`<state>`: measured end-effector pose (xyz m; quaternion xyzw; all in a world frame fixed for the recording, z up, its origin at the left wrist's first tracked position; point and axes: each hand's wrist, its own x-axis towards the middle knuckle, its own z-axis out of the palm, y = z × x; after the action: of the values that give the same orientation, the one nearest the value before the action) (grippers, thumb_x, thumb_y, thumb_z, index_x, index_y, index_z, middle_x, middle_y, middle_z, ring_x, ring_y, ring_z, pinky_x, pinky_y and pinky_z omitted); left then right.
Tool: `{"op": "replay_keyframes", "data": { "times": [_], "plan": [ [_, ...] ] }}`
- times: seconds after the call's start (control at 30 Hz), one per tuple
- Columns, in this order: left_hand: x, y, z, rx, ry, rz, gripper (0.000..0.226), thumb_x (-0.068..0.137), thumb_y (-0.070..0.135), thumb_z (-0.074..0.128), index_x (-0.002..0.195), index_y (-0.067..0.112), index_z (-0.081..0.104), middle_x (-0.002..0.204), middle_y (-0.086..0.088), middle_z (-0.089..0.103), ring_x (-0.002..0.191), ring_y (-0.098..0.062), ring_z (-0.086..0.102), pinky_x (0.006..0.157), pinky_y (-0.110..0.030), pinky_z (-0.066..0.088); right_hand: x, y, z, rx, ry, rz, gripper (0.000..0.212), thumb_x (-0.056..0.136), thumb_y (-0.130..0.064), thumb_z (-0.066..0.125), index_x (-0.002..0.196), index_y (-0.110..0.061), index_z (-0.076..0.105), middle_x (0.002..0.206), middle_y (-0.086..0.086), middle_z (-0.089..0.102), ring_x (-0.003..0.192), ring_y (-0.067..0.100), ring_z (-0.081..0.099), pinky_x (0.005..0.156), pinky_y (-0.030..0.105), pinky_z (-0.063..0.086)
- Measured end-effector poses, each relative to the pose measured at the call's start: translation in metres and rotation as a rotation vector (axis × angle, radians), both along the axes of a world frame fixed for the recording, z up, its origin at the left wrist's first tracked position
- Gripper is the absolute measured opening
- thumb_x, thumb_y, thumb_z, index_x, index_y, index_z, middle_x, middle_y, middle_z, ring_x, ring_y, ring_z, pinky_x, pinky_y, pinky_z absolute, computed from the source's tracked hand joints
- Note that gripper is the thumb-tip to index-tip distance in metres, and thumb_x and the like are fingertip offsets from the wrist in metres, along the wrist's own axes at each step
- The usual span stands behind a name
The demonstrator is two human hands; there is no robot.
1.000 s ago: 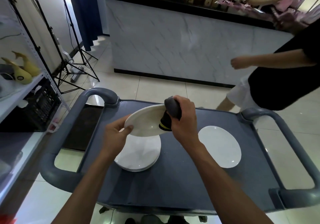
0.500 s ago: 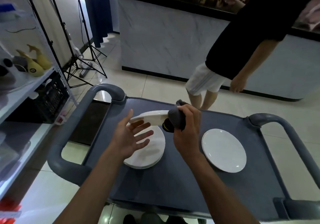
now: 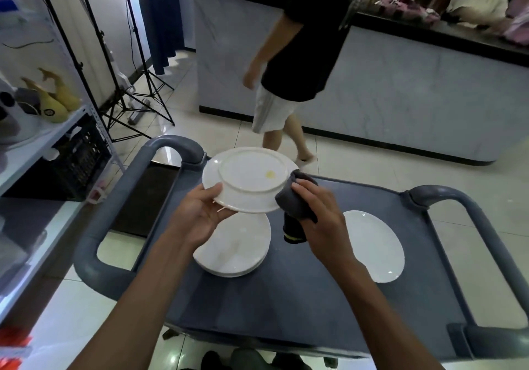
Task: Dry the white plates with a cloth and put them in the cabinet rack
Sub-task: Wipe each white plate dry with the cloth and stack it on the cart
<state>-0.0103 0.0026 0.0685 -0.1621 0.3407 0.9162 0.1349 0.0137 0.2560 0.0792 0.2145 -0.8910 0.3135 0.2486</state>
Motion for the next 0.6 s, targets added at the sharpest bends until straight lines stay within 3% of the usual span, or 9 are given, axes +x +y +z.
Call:
{"op": "replay_keyframes", "data": {
  "times": [0.13, 0.3, 0.6],
  "plan": [
    [-0.001, 0.003, 0.005, -0.052, 0.059, 0.003, 0.054, 0.082, 0.01, 0.061, 0.136, 0.009, 0.055, 0.132, -0.014, 0.064, 0.117, -0.034, 0.064, 0.075, -0.046, 0.06, 0.003, -0.006, 0.005, -0.018, -0.137, -0.014, 0.052, 0.081, 0.013, 0.069, 0.129, -0.005, 0.063, 0.141, 0.005, 0.056, 0.127, 0.033, 0.053, 0.109, 0.045, 0.043],
    [0.002, 0.009, 0.007, -0.104, 0.109, -0.002, 0.056, 0.085, 0.007, 0.059, 0.14, 0.011, 0.052, 0.133, -0.011, 0.064, 0.115, -0.032, 0.064, 0.077, -0.053, 0.06, 0.002, -0.019, -0.001, 0.034, -0.153, -0.017, 0.047, 0.09, 0.007, 0.062, 0.136, -0.003, 0.058, 0.146, 0.011, 0.051, 0.13, 0.037, 0.048, 0.11, 0.049, 0.041],
    [0.011, 0.021, 0.008, -0.368, 0.185, -0.038, 0.032, 0.093, -0.006, 0.056, 0.121, 0.008, 0.063, 0.118, -0.017, 0.069, 0.102, -0.033, 0.067, 0.08, -0.055, 0.059, 0.004, -0.05, -0.01, 0.075, -0.264, -0.025, 0.05, 0.093, -0.014, 0.052, 0.142, -0.012, 0.051, 0.152, 0.005, 0.045, 0.138, 0.032, 0.04, 0.109, 0.055, 0.041]
  ]
}}
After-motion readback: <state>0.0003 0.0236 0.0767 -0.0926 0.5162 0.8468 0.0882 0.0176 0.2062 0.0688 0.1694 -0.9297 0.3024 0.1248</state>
